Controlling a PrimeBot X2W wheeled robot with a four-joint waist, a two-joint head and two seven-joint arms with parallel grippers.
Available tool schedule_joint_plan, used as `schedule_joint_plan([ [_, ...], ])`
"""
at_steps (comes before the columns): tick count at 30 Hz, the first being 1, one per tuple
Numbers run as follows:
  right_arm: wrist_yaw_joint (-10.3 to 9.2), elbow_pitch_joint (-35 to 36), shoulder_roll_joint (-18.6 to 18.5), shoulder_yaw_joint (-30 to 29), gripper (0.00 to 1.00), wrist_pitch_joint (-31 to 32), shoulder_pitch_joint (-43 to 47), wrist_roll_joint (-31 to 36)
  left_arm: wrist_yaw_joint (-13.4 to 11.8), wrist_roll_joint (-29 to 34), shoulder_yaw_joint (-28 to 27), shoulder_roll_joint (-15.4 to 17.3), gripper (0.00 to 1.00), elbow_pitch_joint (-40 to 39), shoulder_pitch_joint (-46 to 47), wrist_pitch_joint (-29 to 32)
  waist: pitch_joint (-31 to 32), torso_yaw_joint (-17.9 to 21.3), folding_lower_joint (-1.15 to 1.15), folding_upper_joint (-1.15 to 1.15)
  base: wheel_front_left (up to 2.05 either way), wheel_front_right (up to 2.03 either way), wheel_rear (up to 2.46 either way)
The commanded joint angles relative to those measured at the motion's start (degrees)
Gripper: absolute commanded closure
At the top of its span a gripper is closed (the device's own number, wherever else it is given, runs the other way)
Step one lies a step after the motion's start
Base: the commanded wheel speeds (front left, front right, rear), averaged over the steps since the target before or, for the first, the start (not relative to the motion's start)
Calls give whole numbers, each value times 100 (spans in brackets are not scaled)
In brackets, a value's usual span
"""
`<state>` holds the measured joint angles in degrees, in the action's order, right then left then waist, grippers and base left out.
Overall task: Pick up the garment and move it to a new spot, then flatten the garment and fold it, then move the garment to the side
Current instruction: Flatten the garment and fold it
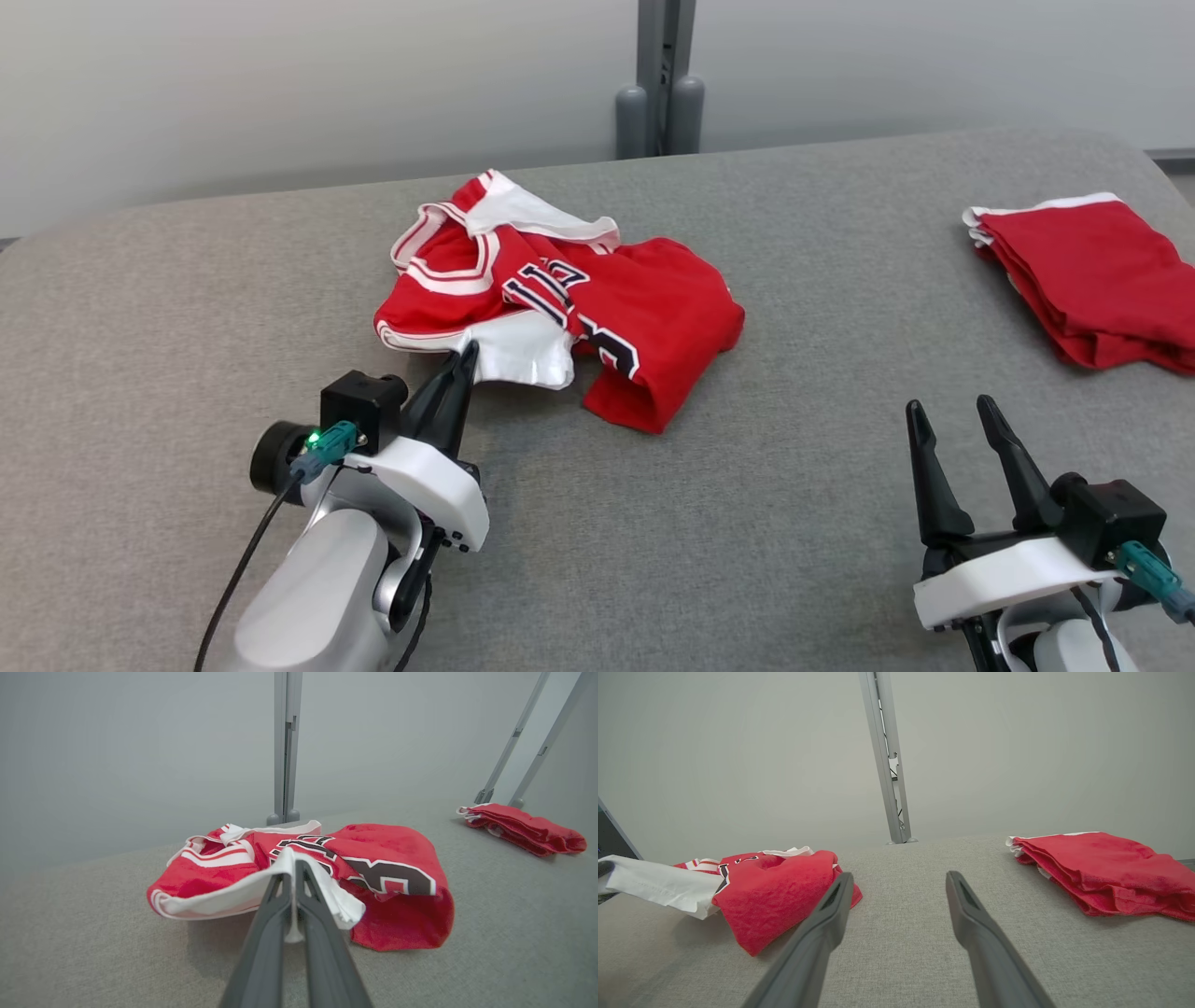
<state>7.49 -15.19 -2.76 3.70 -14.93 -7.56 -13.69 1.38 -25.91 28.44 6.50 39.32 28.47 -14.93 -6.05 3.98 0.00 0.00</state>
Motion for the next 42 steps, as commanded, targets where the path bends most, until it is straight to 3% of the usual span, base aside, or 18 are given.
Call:
schedule_joint_plan([
  [1,1,-4,-29,-22,0,-41,67,-29,-85,126,-57,110,100,-361,-125,-30,73,-96,0,0,0,0,0],
  [7,1,-18,-29,-83,0,-41,152,-52,-462,414,-183,549,100,-2250,-823,-11,195,-318,0,0,0,0,0],
  [13,1,3,-29,-180,0,-38,210,-57,-946,583,-394,1117,100,-4018,-1447,402,238,-525,0,0,0,0,0],
  [19,1,25,-29,-186,0,-36,187,-62,-1336,507,-609,1479,100,-5121,-2058,1014,212,-643,0,0,0,0,0],
  [21,1,5,-29,-134,0,-36,166,-78,-1415,475,-651,1607,100,-5107,-2285,1189,189,-651,0,0,0,0,0],
  [27,1,-45,-28,-47,0,-36,100,-74,-1568,94,-822,1522,100,-4406,-2840,1228,110,-608,0,0,0,0,0],
  [35,1,-125,-29,-30,0,-36,66,6,-1477,-323,-836,1321,100,-3359,-3095,1305,49,-566,0,0,0,0,0],
  [36,1,-141,-30,-16,0,-36,61,6,-1467,-342,-829,1306,95,-3255,-3090,1282,43,-569,0,0,0,0,0],
  [37,1,-154,-29,6,0,-36,56,7,-1461,-343,-825,1297,34,-3167,-3069,1244,35,-577,0,0,0,0,0],
  [38,1,-162,-28,17,0,-36,51,4,-1460,-363,-832,1262,0,-3105,-3036,1202,27,-590,0,0,0,0,0],
  [42,1,-222,-29,64,0,-36,17,12,-1472,-296,-872,1185,0,-3008,-2839,929,2,-671,0,0,0,0,0],
])
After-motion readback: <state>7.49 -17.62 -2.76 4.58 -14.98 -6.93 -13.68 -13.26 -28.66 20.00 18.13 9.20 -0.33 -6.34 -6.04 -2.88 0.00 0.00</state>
